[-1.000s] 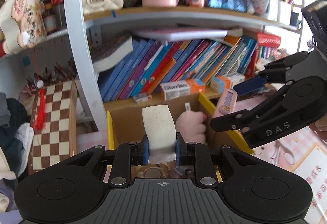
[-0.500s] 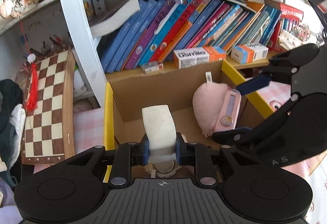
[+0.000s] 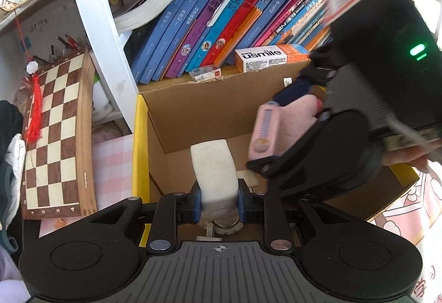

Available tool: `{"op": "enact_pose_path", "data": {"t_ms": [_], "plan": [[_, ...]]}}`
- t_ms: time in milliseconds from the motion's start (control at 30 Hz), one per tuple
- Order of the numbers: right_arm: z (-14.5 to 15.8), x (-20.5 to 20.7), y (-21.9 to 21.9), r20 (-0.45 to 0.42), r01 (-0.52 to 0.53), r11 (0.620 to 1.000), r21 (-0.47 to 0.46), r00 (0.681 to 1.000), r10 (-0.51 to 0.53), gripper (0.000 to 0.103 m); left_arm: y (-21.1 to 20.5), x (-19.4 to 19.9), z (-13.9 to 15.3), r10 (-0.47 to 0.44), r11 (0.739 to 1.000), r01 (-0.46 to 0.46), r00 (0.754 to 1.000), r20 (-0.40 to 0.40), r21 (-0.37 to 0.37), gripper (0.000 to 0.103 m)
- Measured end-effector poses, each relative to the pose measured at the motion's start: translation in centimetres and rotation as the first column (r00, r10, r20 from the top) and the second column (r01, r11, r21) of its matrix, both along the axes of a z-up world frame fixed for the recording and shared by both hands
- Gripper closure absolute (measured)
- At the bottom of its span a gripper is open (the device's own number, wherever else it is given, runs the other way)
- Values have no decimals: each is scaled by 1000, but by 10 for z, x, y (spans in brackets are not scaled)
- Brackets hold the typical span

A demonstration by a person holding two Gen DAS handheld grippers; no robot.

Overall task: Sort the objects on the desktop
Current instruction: 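Release the cutter into the box with the right gripper while the left gripper lowers the block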

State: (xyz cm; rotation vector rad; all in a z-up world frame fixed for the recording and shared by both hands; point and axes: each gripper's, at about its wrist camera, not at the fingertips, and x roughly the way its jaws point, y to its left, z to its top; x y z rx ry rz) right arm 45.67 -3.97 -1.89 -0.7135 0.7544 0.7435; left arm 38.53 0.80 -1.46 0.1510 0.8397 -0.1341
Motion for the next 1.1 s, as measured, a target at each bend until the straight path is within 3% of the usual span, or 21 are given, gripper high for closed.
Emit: {"op": "enact_pose_path", "data": {"t_ms": [200, 533, 733, 1100], "plan": [[-20, 22, 9, -62, -8, 999, -49, 998, 5, 27, -2, 3, -5, -4, 1000, 3, 1000, -14, -3, 79], [-27, 28, 14, -110, -33, 997, -74, 994, 24, 26, 1, 6, -7, 18, 1000, -18, 1000, -21, -11, 74], [-22, 26, 11, -113, -15, 998, -54, 994, 9, 24, 2, 4, -4, 35, 999, -35, 999, -20, -15, 73], [4, 13, -10, -93, 46, 999, 23, 995, -43, 23, 5, -18, 15, 43, 999, -42, 998, 55, -21, 56]]}}
